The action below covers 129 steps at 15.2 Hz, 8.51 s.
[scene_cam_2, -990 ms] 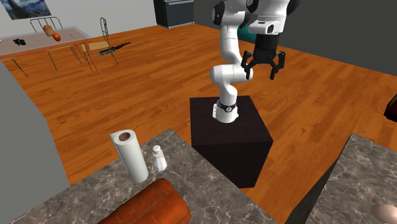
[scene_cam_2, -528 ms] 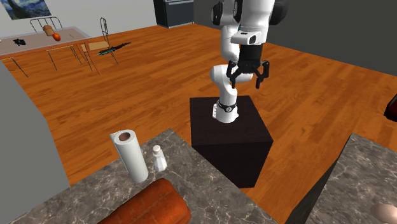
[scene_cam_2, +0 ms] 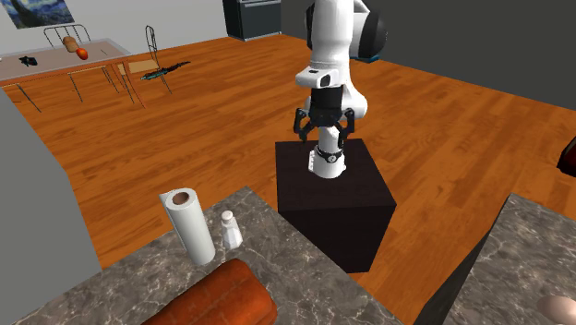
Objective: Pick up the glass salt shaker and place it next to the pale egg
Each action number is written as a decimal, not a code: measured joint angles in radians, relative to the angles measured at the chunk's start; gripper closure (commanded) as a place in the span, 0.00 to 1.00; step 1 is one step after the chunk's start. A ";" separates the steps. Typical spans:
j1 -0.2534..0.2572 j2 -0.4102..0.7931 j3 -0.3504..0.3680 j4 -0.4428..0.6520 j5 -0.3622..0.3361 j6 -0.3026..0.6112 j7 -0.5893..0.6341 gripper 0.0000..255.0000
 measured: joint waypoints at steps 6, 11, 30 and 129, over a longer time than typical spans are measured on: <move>-0.001 0.139 -0.135 0.040 -0.013 0.132 -0.157 0.00; 0.016 0.278 -0.250 0.106 0.024 0.226 -0.302 0.00; 0.029 0.780 -0.453 0.381 0.429 0.384 -0.775 0.00; 0.460 0.680 0.269 0.744 -0.049 -0.039 0.577 1.00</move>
